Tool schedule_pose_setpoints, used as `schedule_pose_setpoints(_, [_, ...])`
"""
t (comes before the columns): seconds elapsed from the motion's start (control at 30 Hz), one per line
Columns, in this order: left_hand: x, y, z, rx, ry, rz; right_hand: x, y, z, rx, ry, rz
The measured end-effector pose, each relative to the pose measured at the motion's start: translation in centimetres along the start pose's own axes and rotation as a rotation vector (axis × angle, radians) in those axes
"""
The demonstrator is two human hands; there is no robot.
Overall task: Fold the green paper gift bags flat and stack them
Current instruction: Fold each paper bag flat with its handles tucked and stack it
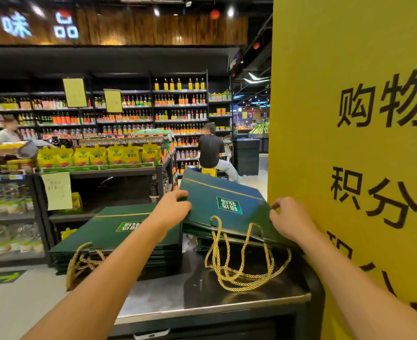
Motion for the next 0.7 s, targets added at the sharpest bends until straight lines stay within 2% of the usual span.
schedule_pose_setpoints(0.1, [-0.3,0.6,0.3,-0.037,0.006,-0.073,-0.6,0.6,-0.5,-0.038,-0.057,-0.001])
schedule_pose_setpoints(0.2, [-1.9,-0.1,2.3,-0.118,0.129,-0.039,-1.3,1.5,-1.2,-0.105,-0.106,-0.066])
schedule_pose_setpoints(0.3, [-4.0,0.8,5.1,-0.44,0.332,-0.051,-2.2,2.9,-2.3,-0.134,-0.155,-0.149])
schedule_pose_setpoints(0.37, [-4.9,3.3,6.3,-0.711,0.472,-0.151,-3.1,4.2,-3.0,-0.125,-0.186,-0.212])
schedule_pose_setpoints(0.43, [-5.6,5.9,6.2,-0.878,0.554,-0.277,-4.1,5.9,-3.0,-0.112,-0.177,-0.26])
schedule_pose_setpoints(0.5, [-6.5,7.8,5.0,-0.992,0.562,-0.356,-4.9,7.9,-2.5,-0.064,-0.154,-0.306])
schedule_pose_setpoints(0.57, [-7.1,9.1,3.6,-1.089,0.552,-0.361,-5.4,9.7,-1.7,0.003,-0.145,-0.368])
schedule_pose_setpoints(0.7, [-6.8,11.4,1.1,-1.117,0.536,-0.342,-5.2,12.0,0.1,0.064,-0.147,-0.411])
Point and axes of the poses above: each hand's wrist, its own x-axis away from the middle knuckle, its own y-axis out of the palm, z = x × y, the point moved 9 cm from there along -x, towards the middle knuckle, and after that the axes turned 12 degrees about z, right-handed, at the moved point
